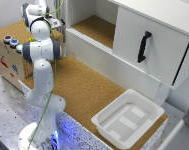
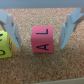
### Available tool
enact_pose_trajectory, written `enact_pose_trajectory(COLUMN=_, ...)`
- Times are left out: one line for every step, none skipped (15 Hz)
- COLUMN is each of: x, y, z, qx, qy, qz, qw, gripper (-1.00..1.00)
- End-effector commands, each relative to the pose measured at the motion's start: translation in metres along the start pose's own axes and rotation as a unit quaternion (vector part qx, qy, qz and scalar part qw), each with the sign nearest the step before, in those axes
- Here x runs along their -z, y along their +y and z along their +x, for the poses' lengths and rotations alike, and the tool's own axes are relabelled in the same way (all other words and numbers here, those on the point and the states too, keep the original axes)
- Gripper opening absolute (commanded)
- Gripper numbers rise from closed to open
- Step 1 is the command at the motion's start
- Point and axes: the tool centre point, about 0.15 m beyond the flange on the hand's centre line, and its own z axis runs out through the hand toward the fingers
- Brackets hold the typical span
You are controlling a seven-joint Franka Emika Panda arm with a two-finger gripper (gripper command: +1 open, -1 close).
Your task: Go towards the pink block and lift it
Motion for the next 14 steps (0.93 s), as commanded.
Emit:
enact_pose_trajectory(x=0.017, y=0.005, z=0.020, qx=-0.019, qy=-0.055, qz=-0.012, qw=0.998, gripper=-1.00)
enact_pose_trajectory(x=0.020, y=0.006, z=0.019, qx=-0.024, qy=-0.050, qz=-0.015, qw=0.998, gripper=-1.00)
enact_pose_trajectory(x=0.022, y=0.008, z=0.017, qx=-0.033, qy=-0.042, qz=-0.018, qw=0.998, gripper=-1.00)
enact_pose_trajectory(x=0.026, y=0.011, z=0.013, qx=-0.047, qy=-0.029, qz=-0.020, qw=0.998, gripper=-1.00)
enact_pose_trajectory(x=0.030, y=0.015, z=0.009, qx=-0.060, qy=-0.021, qz=-0.022, qw=0.998, gripper=-1.00)
enact_pose_trajectory(x=0.035, y=0.021, z=0.004, qx=-0.078, qy=-0.009, qz=-0.027, qw=0.997, gripper=-1.00)
enact_pose_trajectory(x=0.039, y=0.025, z=-0.002, qx=-0.098, qy=-0.001, qz=-0.025, qw=0.995, gripper=-1.00)
enact_pose_trajectory(x=0.042, y=0.030, z=-0.011, qx=-0.115, qy=0.001, qz=-0.034, qw=0.993, gripper=-1.00)
enact_pose_trajectory(x=0.044, y=0.033, z=-0.021, qx=-0.134, qy=0.005, qz=-0.036, qw=0.990, gripper=-1.00)
enact_pose_trajectory(x=0.046, y=0.037, z=-0.032, qx=-0.162, qy=0.014, qz=-0.040, qw=0.986, gripper=-1.00)
enact_pose_trajectory(x=0.047, y=0.041, z=-0.047, qx=-0.196, qy=0.023, qz=-0.045, qw=0.979, gripper=-1.00)
enact_pose_trajectory(x=0.047, y=0.044, z=-0.062, qx=-0.228, qy=0.031, qz=-0.047, qw=0.972, gripper=-1.00)
enact_pose_trajectory(x=0.047, y=0.045, z=-0.082, qx=-0.271, qy=0.040, qz=-0.052, qw=0.960, gripper=-1.00)
enact_pose_trajectory(x=0.047, y=0.044, z=-0.104, qx=-0.315, qy=0.047, qz=-0.056, qw=0.946, gripper=-1.00)
